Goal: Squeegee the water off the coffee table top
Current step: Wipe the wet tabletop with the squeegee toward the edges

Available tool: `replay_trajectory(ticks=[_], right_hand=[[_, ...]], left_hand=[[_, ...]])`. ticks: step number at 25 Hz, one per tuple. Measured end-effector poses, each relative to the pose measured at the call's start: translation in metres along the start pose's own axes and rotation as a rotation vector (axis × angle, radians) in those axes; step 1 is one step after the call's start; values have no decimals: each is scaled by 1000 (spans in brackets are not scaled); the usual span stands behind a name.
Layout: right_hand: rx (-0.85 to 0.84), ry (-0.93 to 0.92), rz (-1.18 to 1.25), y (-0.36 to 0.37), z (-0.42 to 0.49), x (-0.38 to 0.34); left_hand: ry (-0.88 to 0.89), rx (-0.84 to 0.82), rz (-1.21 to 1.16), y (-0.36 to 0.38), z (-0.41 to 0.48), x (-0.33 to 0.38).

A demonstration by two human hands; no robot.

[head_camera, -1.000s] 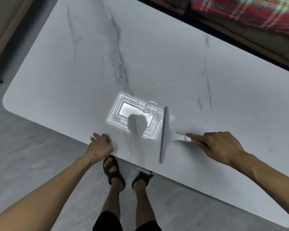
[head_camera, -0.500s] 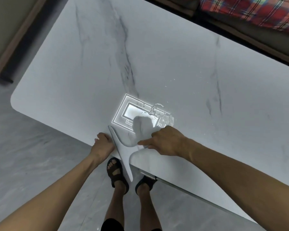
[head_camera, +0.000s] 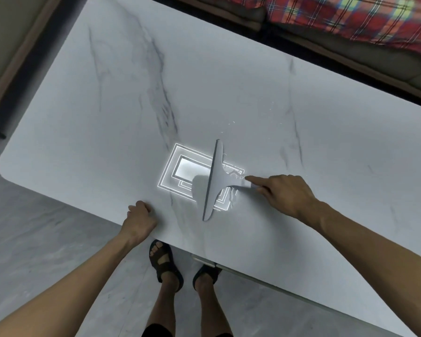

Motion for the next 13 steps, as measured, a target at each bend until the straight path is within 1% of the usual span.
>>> replay_trajectory(ticks=[3,7,10,13], right_hand=[[-6,144,-6,-5,-35,30],[106,292,82,-28,-62,42],[127,399,225,-48,-41,39],[198,465,380,-72,16,44]], left_hand=[[94,8,46,4,-8,20],[228,81,18,6,-15,67],[312,112,-24,-1,-10,97],[370,147,-42,-13,14,124]])
Point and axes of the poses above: each hand's wrist, its own z-axis towards the middle knuckle, its own y-axis out of the palm, x = y × z, the point moved 2 cm from there along z, towards the middle knuckle, and after that the axes turned 3 degrees about -z, right-handed, at the moved point
